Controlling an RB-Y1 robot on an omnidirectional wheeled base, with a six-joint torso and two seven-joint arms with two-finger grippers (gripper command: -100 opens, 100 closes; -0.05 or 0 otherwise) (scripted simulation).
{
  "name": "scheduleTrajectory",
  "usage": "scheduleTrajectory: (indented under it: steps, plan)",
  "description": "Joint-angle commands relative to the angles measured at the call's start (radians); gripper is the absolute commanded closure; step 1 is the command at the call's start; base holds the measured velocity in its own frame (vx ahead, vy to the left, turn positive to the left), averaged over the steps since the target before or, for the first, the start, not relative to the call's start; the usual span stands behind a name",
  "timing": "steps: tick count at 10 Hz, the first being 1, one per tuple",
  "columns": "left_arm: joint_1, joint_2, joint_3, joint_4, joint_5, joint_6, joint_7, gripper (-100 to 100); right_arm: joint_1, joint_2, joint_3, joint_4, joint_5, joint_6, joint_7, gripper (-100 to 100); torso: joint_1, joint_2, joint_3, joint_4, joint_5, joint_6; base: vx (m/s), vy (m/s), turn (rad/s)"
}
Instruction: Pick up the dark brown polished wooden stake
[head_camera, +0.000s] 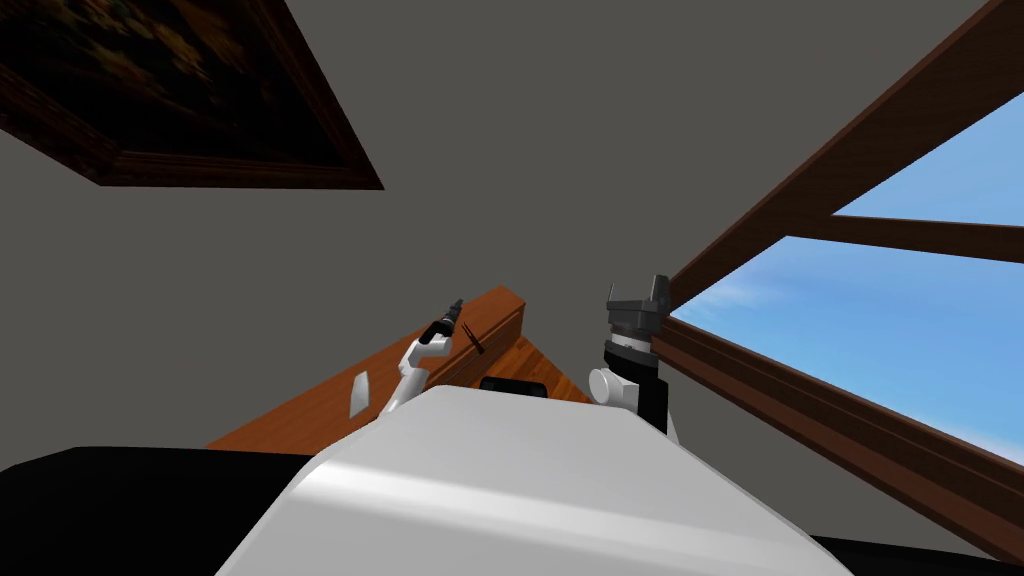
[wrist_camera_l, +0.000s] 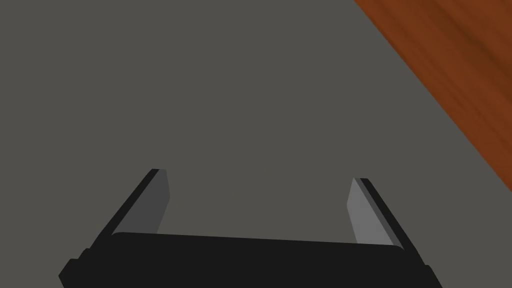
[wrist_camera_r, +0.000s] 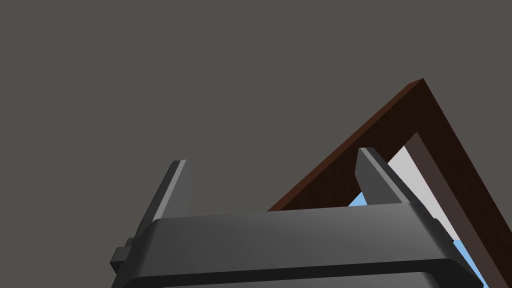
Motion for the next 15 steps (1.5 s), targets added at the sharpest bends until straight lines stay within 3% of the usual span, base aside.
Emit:
scheduleTrajectory:
  steps: [1,2,9,11,12,15]
  plan:
    - [-0.029,0.005,0.007,0.05,0.011,0.05,-0.033,-100,0.0,0.0,0.0,0.0,0.0,0.0,0.0,0,0.0,0.0,0.0,0.0,0.0,0.0,0.023,0.008,-0.085]
    - [-0.029,0.005,0.007,0.075,0.011,0.05,-0.033,-100,0.0,0.0,0.0,0.0,0.0,0.0,0.0,0,0.0,0.0,0.0,0.0,0.0,0.0,0.019,0.008,-0.064]
    - [-0.137,0.036,0.032,0.293,0.055,0.224,-0.14,-100,0.0,0.0,0.0,0.0,0.0,0.0,0.0,0,0.0,0.0,0.0,0.0,0.0,0.0,0.018,0.008,-0.083]
    - [-0.137,0.036,0.032,0.313,0.055,0.235,-0.14,-100,0.0,0.0,0.0,0.0,0.0,0.0,0.0,0,0.0,0.001,0.0,0.0,0.0,0.0,0.011,0.007,-0.021]
    - [-0.164,0.045,0.038,0.355,0.066,0.282,-0.166,-100,0.0,0.0,0.0,0.0,0.0,0.0,0.0,0,0.0,0.001,0.001,0.0,0.0,0.0,0.01,0.004,-0.1]
    - [-0.191,0.055,0.044,0.437,0.076,0.327,-0.192,-100,0.0,0.0,0.0,0.0,0.0,0.0,0.0,0,0.0,0.0,0.0,0.0,0.0,0.0,0.017,0.007,-0.073]
